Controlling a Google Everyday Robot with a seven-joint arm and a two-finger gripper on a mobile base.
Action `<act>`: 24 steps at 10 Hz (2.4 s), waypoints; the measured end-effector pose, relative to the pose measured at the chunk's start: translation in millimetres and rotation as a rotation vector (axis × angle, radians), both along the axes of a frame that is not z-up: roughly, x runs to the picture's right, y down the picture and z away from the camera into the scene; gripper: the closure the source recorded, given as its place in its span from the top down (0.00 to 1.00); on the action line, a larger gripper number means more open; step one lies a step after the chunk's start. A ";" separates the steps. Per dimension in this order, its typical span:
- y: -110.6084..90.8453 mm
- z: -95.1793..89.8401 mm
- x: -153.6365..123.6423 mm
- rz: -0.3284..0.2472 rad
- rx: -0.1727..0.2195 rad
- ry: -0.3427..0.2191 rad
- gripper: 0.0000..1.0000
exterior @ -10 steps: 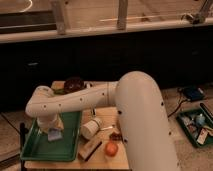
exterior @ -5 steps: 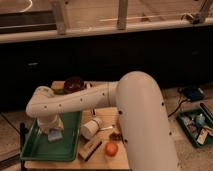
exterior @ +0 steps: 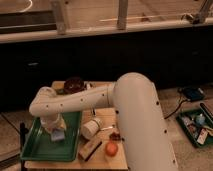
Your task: Wipe tray with sponge
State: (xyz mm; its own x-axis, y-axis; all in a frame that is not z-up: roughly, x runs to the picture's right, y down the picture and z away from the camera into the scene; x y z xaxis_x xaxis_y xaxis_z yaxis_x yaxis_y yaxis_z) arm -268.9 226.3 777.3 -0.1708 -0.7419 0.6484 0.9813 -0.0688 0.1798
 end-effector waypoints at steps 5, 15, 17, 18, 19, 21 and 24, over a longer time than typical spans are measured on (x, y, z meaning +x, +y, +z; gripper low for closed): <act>-1.3 15.6 17.3 0.033 0.001 0.028 0.00; 35.6 12.9 -12.0 -0.041 -0.059 -0.058 0.00; 36.8 8.3 0.7 -0.032 -0.053 -0.040 0.00; 34.9 7.7 6.7 -0.025 -0.046 -0.027 0.00; 32.9 8.7 10.5 -0.020 -0.040 -0.017 0.00; 25.4 15.0 20.8 -0.012 -0.029 0.014 0.00; 8.7 28.8 22.6 -0.014 -0.016 0.029 0.00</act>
